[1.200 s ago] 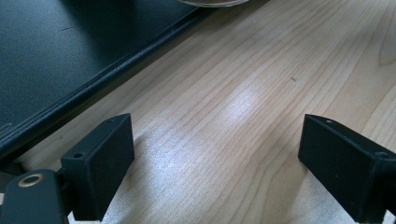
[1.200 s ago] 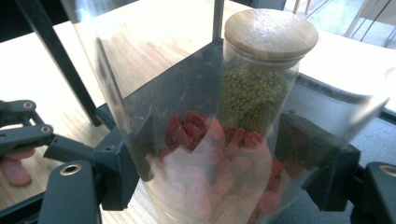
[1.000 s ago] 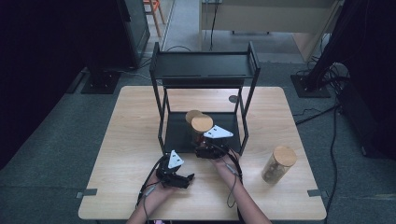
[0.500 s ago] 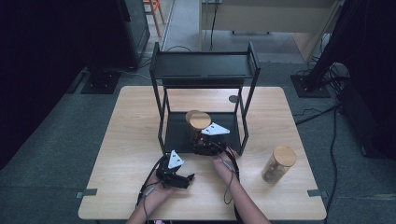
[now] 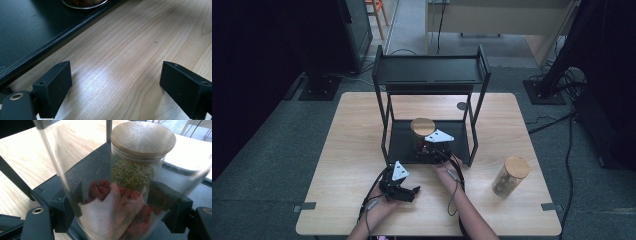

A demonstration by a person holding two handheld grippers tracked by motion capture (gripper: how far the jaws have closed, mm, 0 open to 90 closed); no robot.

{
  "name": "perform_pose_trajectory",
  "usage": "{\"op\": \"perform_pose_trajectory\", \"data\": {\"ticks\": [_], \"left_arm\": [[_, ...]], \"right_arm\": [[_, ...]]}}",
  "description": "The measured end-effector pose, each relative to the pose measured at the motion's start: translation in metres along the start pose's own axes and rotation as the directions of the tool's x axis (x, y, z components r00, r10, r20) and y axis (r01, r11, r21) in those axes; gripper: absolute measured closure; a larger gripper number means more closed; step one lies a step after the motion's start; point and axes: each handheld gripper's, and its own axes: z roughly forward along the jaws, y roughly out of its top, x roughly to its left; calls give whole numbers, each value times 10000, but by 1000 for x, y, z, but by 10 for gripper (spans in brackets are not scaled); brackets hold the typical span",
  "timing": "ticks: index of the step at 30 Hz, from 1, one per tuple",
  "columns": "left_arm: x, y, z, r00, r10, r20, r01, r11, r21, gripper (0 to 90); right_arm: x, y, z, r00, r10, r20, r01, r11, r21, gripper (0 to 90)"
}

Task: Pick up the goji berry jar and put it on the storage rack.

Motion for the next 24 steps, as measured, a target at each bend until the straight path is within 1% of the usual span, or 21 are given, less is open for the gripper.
{"op": "perform_pose_trajectory", "data": {"ticks": [12, 24], "left_arm": [[0, 0, 0, 10000, 1, -2, -1, 10000, 0, 110], [0, 0, 0, 10000, 11, 10, -11, 10000, 5, 110]], "right_arm": [[2, 0, 8, 10000, -26, 72, 26, 10000, 47, 251], [1, -1, 8, 10000, 35, 34, -35, 10000, -13, 251]]}}
